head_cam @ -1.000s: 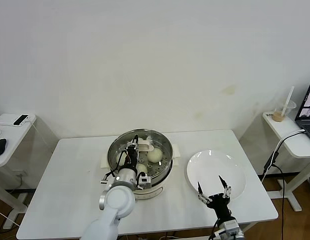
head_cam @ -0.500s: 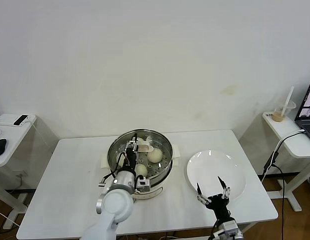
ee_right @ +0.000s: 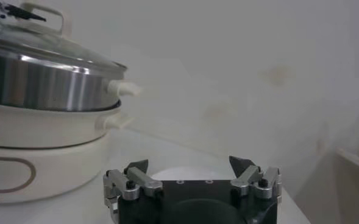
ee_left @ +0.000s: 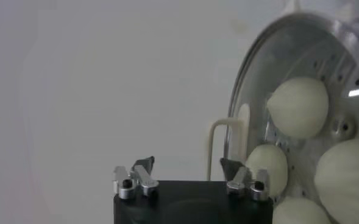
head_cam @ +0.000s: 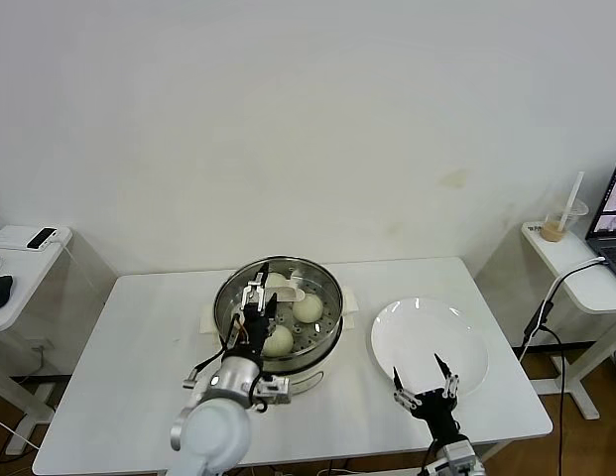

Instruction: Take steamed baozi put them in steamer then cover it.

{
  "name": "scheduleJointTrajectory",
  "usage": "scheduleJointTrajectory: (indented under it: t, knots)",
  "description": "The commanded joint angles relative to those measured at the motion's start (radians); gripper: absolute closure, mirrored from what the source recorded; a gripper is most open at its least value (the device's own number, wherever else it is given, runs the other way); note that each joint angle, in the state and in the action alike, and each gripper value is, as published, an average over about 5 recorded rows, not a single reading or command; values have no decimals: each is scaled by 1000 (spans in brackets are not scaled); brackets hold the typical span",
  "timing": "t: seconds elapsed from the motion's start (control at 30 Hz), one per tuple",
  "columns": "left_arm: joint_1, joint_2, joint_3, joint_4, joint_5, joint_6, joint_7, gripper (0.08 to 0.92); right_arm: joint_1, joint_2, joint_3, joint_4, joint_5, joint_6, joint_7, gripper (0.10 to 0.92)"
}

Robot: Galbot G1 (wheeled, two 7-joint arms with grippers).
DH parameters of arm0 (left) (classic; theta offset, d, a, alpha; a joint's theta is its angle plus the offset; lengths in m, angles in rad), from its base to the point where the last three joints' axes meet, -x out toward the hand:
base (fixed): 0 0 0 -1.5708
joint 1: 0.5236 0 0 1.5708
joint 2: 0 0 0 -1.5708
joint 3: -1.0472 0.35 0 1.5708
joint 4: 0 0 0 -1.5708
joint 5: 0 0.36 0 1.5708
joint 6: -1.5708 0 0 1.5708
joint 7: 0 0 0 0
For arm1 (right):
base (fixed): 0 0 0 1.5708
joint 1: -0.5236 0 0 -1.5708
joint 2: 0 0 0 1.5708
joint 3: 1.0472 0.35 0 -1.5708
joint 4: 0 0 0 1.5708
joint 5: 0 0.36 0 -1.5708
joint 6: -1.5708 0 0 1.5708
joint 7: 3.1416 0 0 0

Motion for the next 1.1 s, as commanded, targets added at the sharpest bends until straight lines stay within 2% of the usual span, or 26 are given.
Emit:
scheduleJointTrajectory:
  t: [0.03,0.13,0.23,0.33,0.47,0.77,1.1]
  knots:
    - [267,40,-137,-207,-373,-86,-152,181,-6,-29,0,-13,53,14,1,203]
    - [395,23,-252,-203,-637,-194,-275,178,-16,-56,4,-15,107,37,-3,203]
    - [470,-18,-384,-164,-937,-334,-364,177,-28,-80,10,-3,153,56,-9,203]
    - [505,-66,-520,-126,-1229,-444,-405,177,-35,-97,14,11,172,62,-14,203]
    - [557,-63,-625,-92,-1468,-469,-418,177,-31,-88,6,8,171,58,-15,203]
    - [690,-62,-636,-60,-1579,-530,-420,177,-70,-111,17,26,222,22,-20,203]
    - [718,-90,-616,-29,-1591,-538,-407,177,-122,-166,15,74,317,-30,-5,203]
